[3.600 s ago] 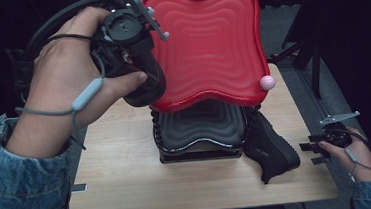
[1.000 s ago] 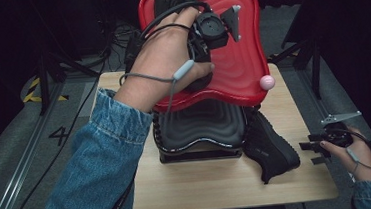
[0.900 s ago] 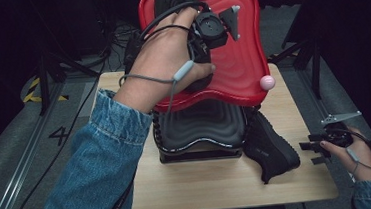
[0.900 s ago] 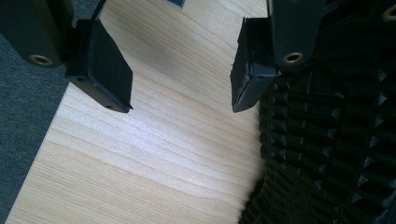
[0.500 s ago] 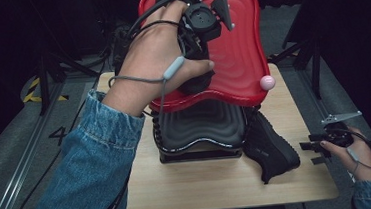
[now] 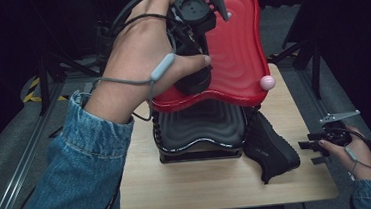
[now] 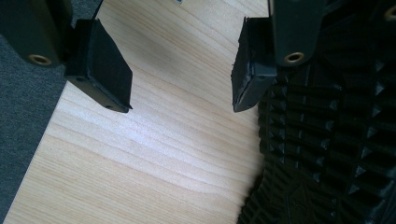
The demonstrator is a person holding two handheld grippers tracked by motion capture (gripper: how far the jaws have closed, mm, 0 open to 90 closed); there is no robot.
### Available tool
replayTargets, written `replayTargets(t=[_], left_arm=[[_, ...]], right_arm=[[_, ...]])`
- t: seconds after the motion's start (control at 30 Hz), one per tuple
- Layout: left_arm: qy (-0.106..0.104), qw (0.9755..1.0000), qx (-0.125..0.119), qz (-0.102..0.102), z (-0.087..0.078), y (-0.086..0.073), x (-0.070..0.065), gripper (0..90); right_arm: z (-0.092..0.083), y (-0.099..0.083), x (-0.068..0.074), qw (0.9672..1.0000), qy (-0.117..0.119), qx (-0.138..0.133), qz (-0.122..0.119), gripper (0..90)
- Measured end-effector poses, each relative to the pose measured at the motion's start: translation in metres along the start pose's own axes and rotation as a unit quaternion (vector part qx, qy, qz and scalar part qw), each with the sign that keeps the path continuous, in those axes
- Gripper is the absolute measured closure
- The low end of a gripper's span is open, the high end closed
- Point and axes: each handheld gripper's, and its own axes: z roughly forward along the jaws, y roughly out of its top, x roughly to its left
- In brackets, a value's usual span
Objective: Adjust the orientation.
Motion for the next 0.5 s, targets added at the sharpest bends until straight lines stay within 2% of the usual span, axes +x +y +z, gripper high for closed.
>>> replayTargets(t=[0.1, 0.27, 0.33, 0.5], left_arm=[[0.001, 1.0000, 0.000, 0.000, -0.005, -0.003, 0.001, 46.8], [0.003, 0.9999, -0.003, -0.012, -0.023, -0.019, 0.002, 46.0], [0.002, 0.9999, -0.003, -0.016, -0.025, -0.021, 0.002, 45.8], [0.013, 0.9996, -0.001, -0.024, -0.035, -0.037, 0.006, 45.7]], right_arm=[[0.001, 0.000, 0.000, 1.0000, 0.000, 0.001, 0.001, 38.8], [0.002, -0.001, 0.001, 1.0000, -0.001, 0.005, -0.001, 38.8], [0.001, -0.001, 0.001, 1.0000, -0.001, 0.002, 0.000, 38.8], [0.001, 0.000, 0.001, 1.0000, -0.002, 0.003, 0.000, 39.1]])
